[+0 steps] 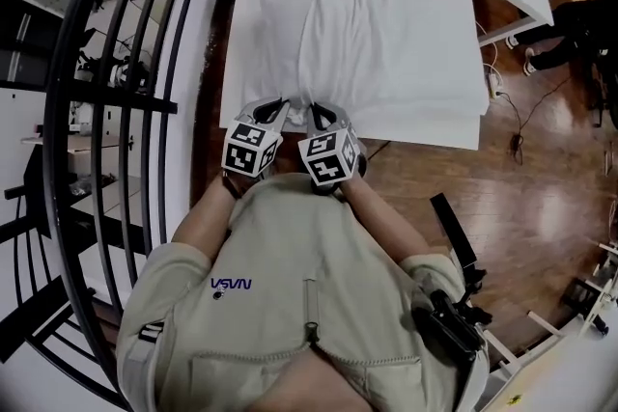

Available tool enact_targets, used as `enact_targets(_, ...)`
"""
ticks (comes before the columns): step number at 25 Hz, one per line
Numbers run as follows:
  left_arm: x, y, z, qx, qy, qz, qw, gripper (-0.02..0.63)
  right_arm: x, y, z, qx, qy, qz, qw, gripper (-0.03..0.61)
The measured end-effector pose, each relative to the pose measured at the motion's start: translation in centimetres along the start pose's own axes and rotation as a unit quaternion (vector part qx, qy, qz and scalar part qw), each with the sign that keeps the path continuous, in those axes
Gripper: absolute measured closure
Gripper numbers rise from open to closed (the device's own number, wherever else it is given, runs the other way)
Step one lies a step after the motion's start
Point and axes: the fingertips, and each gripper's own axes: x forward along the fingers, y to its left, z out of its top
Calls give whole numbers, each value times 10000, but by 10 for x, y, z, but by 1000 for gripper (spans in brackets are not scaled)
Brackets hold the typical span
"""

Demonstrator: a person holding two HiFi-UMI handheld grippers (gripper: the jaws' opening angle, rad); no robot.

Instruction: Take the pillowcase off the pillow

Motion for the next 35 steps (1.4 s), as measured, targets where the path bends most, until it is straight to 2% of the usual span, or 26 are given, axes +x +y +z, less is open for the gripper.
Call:
enact_targets(4,-18,15,24,-201,-424,184,9987,597,-14,-15,7,-21,-211,-391,9990,571)
enact_targets(7,-29,28,43,-390,-749,338,9959,597,-28,-41,4,51,-260,-892,9957,572)
enact_targets(10,-41,44,55,-519,-965,524,9926,598,-46,-88,-13,448,-203,-1502,9874,572)
enact_targets(12,-46,55,54,-583,-972,611,9917,598,-51,-113,-27,758,-126,-1660,9831,572)
enact_targets(15,-38,59,32,-546,-672,640,9942,597,-41,-116,-41,841,77,-1588,9837,572)
enact_targets(18,-28,59,2,-729,-399,715,9940,597,-30,-103,-54,807,302,-1380,9867,572)
enact_targets(22,-26,59,-6,-916,-457,776,9917,595,-27,-100,-60,906,275,-1233,9878,572)
enact_targets(26,-22,52,3,-846,-517,671,9928,589,-28,-94,-51,882,174,-1016,9908,568)
enact_targets(30,-33,43,21,-848,-774,604,9916,526,-41,-78,-30,987,-293,-522,9933,500)
enact_targets(35,-54,42,52,-697,-1121,791,9881,502,-72,-90,18,1012,-1272,-545,9852,500)
